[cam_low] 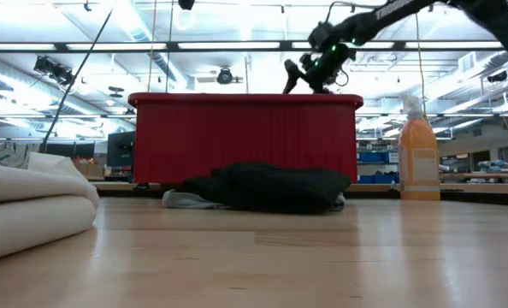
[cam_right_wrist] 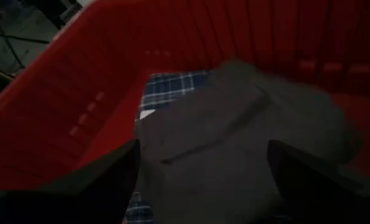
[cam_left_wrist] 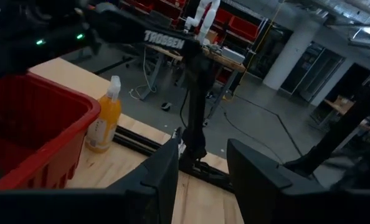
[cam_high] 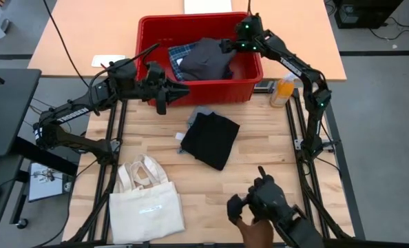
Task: Fold laundry
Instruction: Stack the black t-shirt in the red organizer bin
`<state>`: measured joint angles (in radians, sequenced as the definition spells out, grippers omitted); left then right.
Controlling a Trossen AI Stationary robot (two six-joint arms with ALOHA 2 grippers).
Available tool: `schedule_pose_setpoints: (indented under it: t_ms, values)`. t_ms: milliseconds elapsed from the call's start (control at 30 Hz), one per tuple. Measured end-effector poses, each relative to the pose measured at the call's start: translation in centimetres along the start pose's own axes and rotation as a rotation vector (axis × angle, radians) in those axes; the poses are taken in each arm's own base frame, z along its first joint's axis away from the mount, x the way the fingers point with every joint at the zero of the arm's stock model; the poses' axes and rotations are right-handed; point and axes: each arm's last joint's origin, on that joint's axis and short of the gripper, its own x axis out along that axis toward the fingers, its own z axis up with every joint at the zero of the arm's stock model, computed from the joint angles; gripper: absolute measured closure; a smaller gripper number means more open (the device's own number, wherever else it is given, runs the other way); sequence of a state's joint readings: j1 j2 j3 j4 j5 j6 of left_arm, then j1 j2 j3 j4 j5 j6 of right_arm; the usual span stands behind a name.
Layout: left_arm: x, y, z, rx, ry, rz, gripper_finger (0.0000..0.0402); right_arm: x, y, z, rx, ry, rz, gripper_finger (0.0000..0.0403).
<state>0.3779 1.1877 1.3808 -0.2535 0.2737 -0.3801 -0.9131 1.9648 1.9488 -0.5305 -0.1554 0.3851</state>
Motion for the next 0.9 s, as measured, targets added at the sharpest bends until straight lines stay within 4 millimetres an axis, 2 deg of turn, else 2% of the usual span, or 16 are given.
schedule_pose_setpoints:
  t_ms: [167,233,333,433,600,767,900]
  values:
    - [0.0,0.1,-0.2,0.029,0.019,0.008,0.0260,-3.8,2.4,0.8,-0.072,-0.048,0.039,0.0055]
    - [0.0,0.2,-0.3,0.042,0.030,0.015,0.0260,-5.1,3.4,0.6,-0.117,-0.014,0.074,0.0056]
    - [-0.1,0.5,-0.4,0.044,0.046,0.031,0.0260,-6.6,4.2,-0.6,-0.181,0.107,0.131,0.0056]
    - [-0.2,0.8,-0.5,0.032,0.058,0.066,0.0260,-8.5,5.1,-1.4,-0.221,0.220,0.278,0.0056]
    - [-0.2,1.2,-1.3,0.021,0.141,0.101,0.0260,-10.7,6.5,-3.3,-0.150,0.441,0.505,0.0057]
    - [0.4,1.6,-4.2,0.090,0.390,0.175,0.0260,-12.2,8.3,-5.9,-0.137,0.657,0.553,0.0057]
    - [2.0,1.4,-8.1,0.124,0.521,0.126,0.0260,-12.5,10.0,-8.6,-0.208,0.801,0.517,0.0057]
